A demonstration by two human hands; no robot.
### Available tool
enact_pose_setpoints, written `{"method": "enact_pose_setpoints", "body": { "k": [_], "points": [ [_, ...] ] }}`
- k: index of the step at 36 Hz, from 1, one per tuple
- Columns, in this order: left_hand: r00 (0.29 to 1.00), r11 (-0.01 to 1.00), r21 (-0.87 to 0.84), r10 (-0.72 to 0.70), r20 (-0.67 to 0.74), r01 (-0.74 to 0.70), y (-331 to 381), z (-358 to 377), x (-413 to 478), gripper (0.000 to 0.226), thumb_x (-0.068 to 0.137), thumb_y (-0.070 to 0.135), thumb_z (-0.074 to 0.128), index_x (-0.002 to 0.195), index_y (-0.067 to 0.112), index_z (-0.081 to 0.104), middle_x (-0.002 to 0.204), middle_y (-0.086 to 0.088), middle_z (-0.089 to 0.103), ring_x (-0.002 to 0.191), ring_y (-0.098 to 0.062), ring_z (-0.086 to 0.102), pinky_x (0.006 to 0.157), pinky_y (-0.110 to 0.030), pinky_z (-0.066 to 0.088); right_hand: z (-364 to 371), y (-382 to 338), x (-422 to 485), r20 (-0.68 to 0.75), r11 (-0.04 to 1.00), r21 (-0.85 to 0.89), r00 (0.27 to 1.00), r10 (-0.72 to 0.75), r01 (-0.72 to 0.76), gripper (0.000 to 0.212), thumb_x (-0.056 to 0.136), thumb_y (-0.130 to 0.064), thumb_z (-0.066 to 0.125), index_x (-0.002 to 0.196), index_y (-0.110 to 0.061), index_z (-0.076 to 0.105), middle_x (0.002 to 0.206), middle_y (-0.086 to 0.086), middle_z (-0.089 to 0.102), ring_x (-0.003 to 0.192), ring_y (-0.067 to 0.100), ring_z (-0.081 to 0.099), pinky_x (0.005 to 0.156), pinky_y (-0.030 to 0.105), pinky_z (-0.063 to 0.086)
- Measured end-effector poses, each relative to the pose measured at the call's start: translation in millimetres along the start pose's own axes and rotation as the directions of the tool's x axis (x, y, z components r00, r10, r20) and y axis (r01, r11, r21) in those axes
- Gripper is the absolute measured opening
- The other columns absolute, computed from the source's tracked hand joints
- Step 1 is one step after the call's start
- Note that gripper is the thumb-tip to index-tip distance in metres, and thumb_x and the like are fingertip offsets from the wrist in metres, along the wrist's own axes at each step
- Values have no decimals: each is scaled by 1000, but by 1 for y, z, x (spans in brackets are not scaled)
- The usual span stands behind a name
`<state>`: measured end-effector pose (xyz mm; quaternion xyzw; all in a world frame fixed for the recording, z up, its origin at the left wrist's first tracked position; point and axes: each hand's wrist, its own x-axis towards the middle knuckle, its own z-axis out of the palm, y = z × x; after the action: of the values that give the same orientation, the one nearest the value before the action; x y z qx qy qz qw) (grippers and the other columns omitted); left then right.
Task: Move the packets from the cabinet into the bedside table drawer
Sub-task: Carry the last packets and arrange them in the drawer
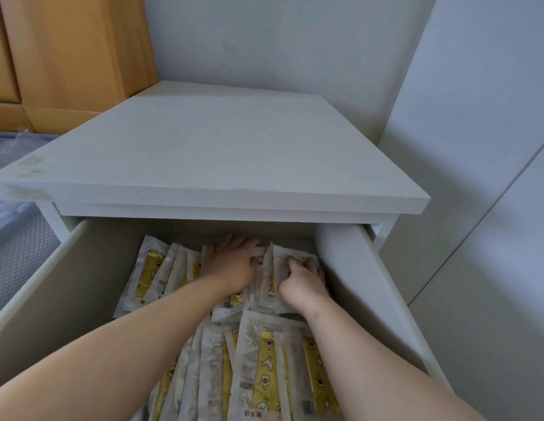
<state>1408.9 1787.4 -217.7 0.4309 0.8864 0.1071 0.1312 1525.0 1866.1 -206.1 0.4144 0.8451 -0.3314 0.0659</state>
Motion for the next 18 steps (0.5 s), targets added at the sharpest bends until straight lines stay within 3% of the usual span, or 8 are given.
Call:
{"method": "enact_pose_setpoints", "body": {
  "k": [6, 9, 14, 18],
  "points": [
    [983, 985, 170, 5, 186, -37, -3, 10, -10, 62, 96, 58, 17, 150, 34, -4, 159, 7, -6, 146, -20, -8, 113, -51, -9, 3, 1, 2, -115, 994, -86, 990, -79, 69, 57, 95, -6, 31, 149, -24, 21, 159, 3, -1, 146, 29, -5, 116, 44, 9],
    [983, 976, 207, 36, 179, -73, -7, 12, -13, 61, 96, 58, 13, 149, 35, -8, 159, 9, -9, 146, -18, -11, 113, -51, -11, 6, -1, 2, -44, 991, -85, 994, -104, 100, 58, 96, -6, 29, 147, -33, 24, 159, -2, 5, 145, 31, -5, 116, 46, 8],
    [981, 971, 202, 95, 172, -130, -12, 7, -16, 59, 98, 55, 17, 149, 36, -3, 159, 10, -3, 146, -17, -5, 114, -49, -7, 4, 0, 1, -45, 991, -75, 993, -113, 109, 51, 96, -17, 38, 144, -32, 30, 156, 0, 14, 143, 32, 5, 114, 46, 14],
    [1000, 988, 153, 24, 3, -24, -22, -5, -16, 58, 98, 52, 24, 150, 35, 6, 159, 7, -1, 146, -22, -3, 117, -45, 0, 5, 0, 3, -87, 988, -112, 989, -120, 110, 49, 96, -28, 42, 143, -31, 29, 156, 2, 13, 143, 32, 5, 114, 49, 14]
  ]
}}
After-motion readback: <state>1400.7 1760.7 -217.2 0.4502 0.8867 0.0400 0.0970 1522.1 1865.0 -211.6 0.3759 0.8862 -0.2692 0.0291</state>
